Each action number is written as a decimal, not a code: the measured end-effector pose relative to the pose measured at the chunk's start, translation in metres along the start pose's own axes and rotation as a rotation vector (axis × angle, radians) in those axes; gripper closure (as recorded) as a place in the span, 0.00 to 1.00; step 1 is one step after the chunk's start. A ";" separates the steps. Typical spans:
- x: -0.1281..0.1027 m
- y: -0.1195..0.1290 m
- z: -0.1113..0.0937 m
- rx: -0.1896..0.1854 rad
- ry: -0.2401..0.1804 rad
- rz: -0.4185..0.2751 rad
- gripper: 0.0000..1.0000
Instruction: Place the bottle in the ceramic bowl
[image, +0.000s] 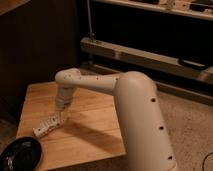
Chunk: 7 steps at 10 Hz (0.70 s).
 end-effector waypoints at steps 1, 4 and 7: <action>-0.001 0.000 0.004 -0.005 -0.001 -0.003 0.35; -0.005 0.000 0.014 -0.027 -0.003 -0.010 0.35; -0.010 -0.002 0.025 -0.052 -0.005 -0.017 0.35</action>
